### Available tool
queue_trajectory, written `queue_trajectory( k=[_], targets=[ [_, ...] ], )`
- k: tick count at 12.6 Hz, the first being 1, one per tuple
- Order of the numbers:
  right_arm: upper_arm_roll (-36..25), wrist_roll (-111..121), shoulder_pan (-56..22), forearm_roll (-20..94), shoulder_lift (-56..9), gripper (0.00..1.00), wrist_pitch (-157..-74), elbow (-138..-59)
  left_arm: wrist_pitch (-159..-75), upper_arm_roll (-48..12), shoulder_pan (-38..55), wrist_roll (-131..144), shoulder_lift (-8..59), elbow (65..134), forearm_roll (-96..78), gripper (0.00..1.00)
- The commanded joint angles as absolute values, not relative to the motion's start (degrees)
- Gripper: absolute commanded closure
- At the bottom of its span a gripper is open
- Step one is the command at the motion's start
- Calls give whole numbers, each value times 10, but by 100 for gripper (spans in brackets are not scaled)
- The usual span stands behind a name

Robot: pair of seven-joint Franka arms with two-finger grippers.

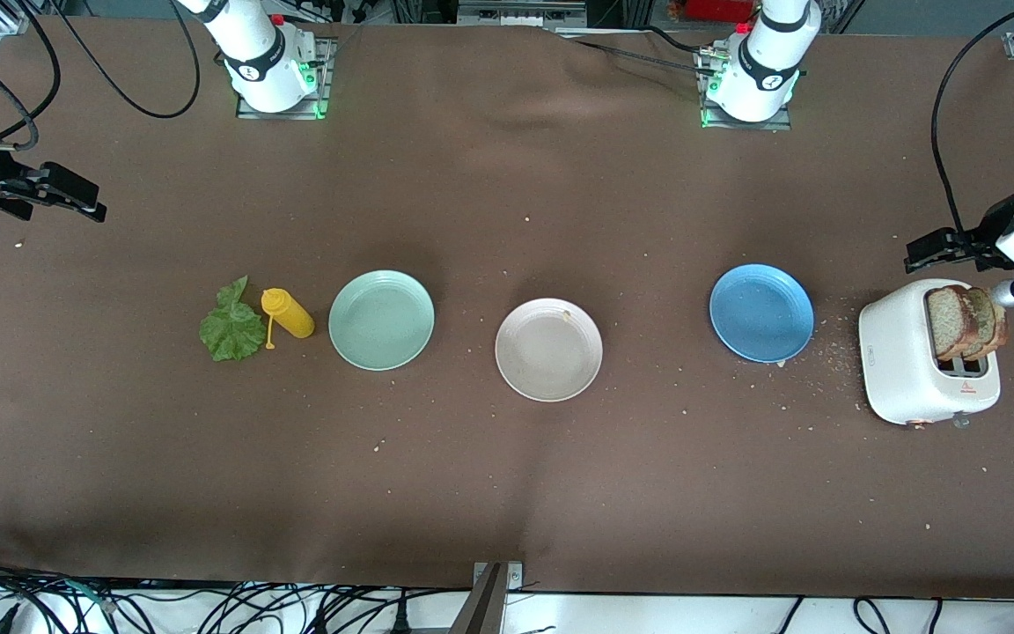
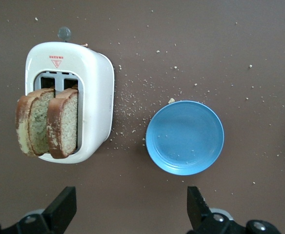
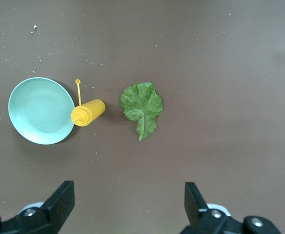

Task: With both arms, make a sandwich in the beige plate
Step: 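Lower the left gripper into the toaster and grasp a toast slice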

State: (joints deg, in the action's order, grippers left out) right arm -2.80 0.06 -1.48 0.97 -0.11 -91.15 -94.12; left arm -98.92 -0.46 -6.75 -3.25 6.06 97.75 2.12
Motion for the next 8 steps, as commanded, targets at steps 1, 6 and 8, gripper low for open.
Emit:
queue_trajectory(
  k=[1, 6, 8],
  targets=[
    [-24, -7, -12, 7, 0, 0, -902, -933, -1022, -9, -102, -72, 91, 976, 30, 0],
    [-24, -6, -12, 7, 0, 0, -902, -933, -1079, -9, -129, -89, 149, 975, 32, 0],
    [-23, -7, -12, 7, 0, 0, -902, -933, -1096, -9, -134, -90, 172, 974, 33, 0]
  ],
)
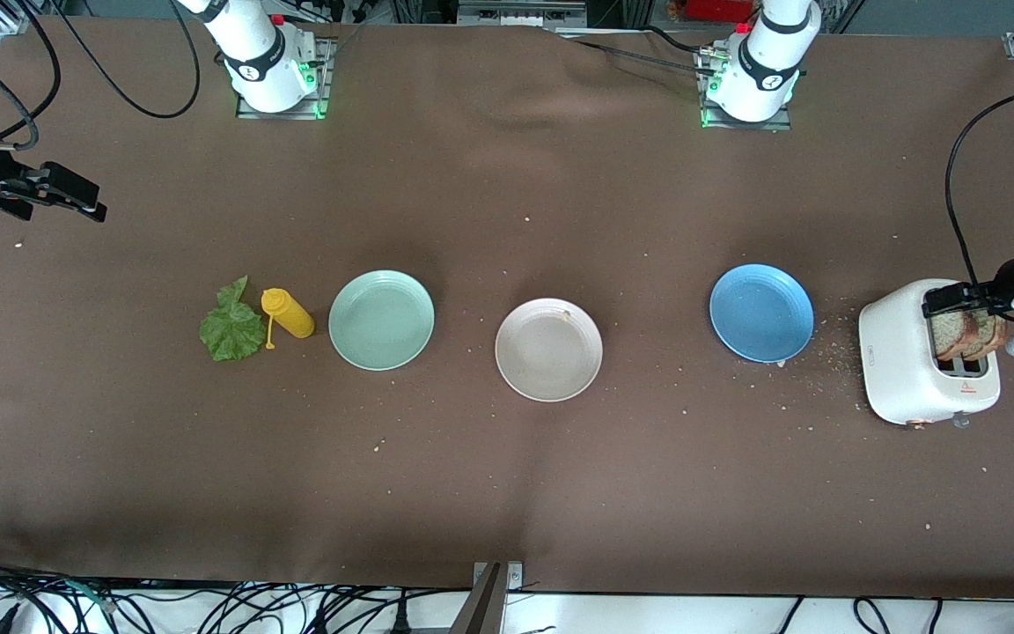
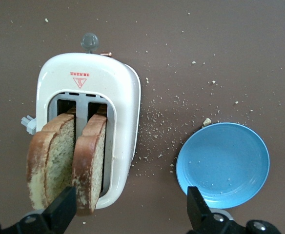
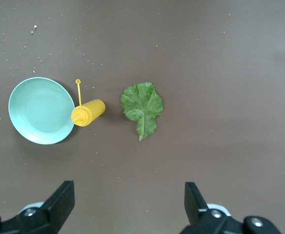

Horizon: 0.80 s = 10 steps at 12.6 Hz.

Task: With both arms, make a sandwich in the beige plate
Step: 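Lower the left gripper into the toaster and grasp a toast slice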

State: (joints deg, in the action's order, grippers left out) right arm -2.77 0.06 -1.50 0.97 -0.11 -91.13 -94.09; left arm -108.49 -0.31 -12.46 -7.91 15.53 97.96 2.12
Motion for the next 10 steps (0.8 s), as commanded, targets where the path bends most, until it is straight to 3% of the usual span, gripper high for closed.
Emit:
queue_trajectory(
  k=[1, 10],
  targets=[
    [-24, -7, -12, 7, 0, 0, -902, -933, -1099, -9, -140, -90, 181, 974, 34, 0],
    [-23, -6, -12, 7, 0, 0, -902, -933, -1099, -8, -147, -89, 198, 958, 62, 0]
  ],
)
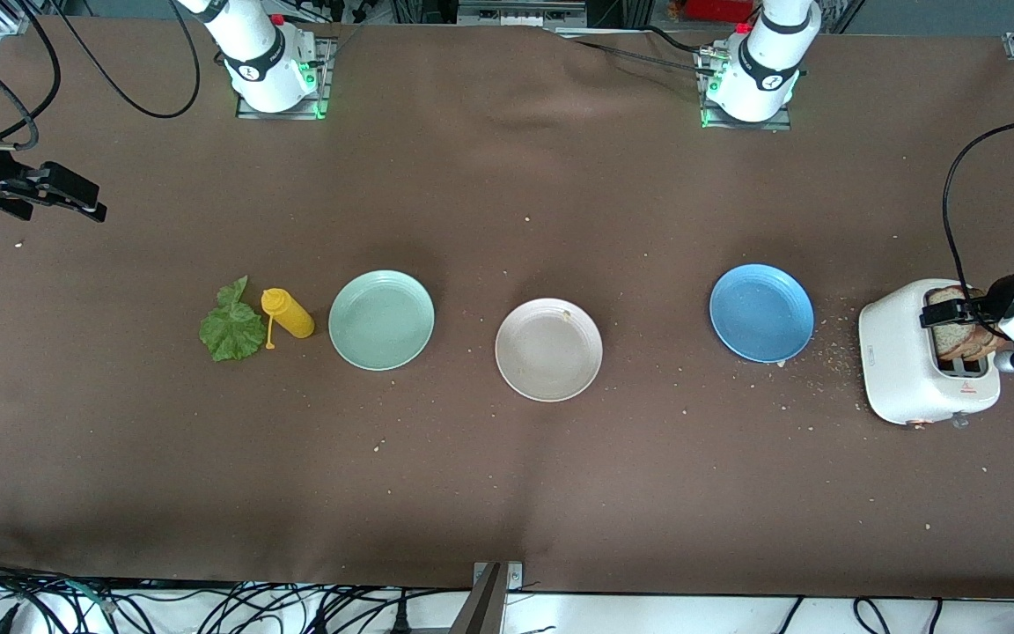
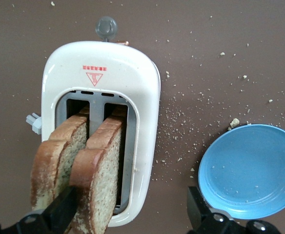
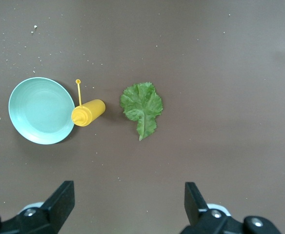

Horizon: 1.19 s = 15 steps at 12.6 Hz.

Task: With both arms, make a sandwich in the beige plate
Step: 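Lower the left gripper into the toaster and grasp a toast slice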

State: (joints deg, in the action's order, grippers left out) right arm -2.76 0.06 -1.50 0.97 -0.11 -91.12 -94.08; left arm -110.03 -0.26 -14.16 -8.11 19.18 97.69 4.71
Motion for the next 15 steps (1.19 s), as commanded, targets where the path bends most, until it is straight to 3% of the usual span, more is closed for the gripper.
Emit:
queue_trajectory(
  k=[1, 7, 9, 11, 15],
  targets=[
    [-23, -6, -12, 7, 0, 0, -902, -933, -1099, -8, -148, -90, 199, 958, 62, 0],
    [-23, -6, -12, 7, 0, 0, -902, -933, -1100, -9, -149, -89, 209, 958, 61, 0],
    [-24, -5, -12, 8, 0, 0, -902, -933, -1105, -9, -152, -89, 218, 958, 59, 5],
    [-24, -5, -12, 7, 0, 0, -901, -933, -1114, -9, -158, -97, 226, 960, 60, 28],
    [-24, -5, -12, 7, 0, 0, -902, -933, -1109, -8, -164, -120, 228, 959, 61, 90]
  ],
)
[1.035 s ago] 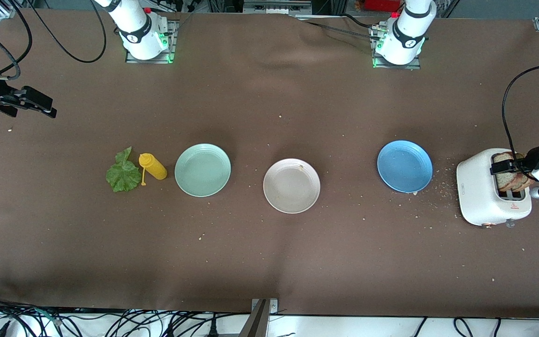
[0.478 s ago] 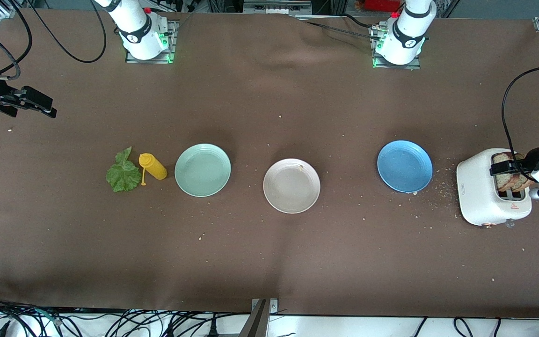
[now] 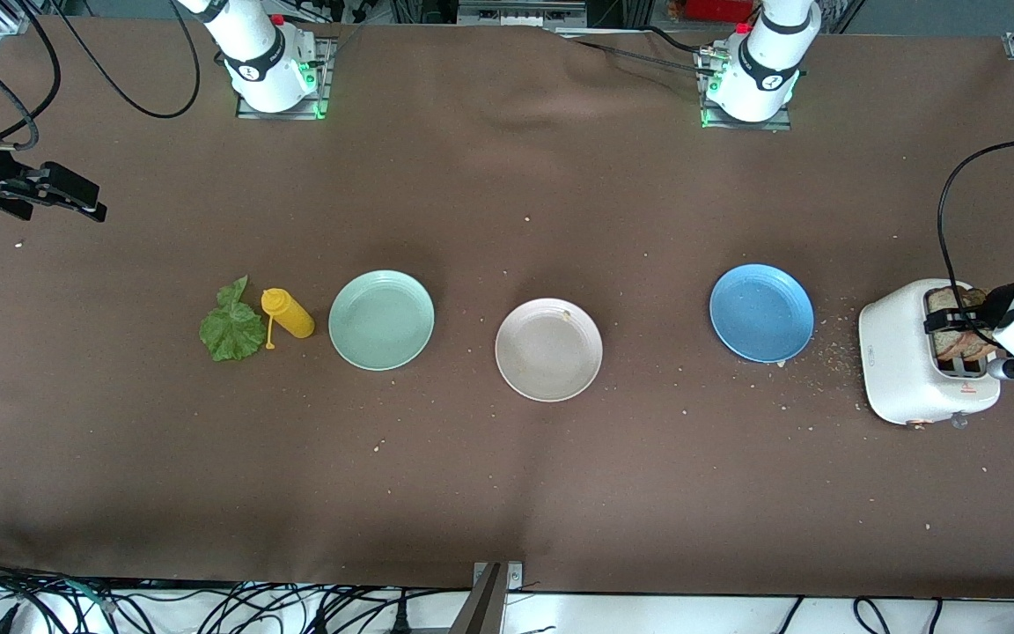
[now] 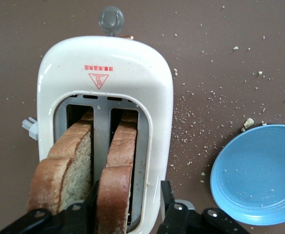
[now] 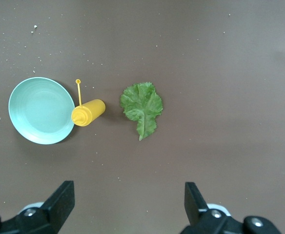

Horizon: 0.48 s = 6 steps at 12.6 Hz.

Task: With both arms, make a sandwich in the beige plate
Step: 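Lower the left gripper into the toaster and grasp a toast slice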

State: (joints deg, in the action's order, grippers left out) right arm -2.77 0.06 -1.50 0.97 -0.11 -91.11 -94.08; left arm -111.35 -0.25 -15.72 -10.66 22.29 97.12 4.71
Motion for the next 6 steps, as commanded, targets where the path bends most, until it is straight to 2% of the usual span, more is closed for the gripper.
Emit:
queue_trajectory(
  k=[1, 4, 6],
  targets=[
    [-24, -5, -12, 7, 0, 0, -902, -933, -1108, -8, -164, -122, 229, 959, 61, 100],
    [-24, -5, -12, 7, 0, 0, -902, -933, -1108, -8, -159, -123, 226, 955, 63, 100],
    [-24, -5, -12, 8, 0, 0, -902, -933, -1094, -12, -158, -134, 224, 923, 92, 100]
  ],
)
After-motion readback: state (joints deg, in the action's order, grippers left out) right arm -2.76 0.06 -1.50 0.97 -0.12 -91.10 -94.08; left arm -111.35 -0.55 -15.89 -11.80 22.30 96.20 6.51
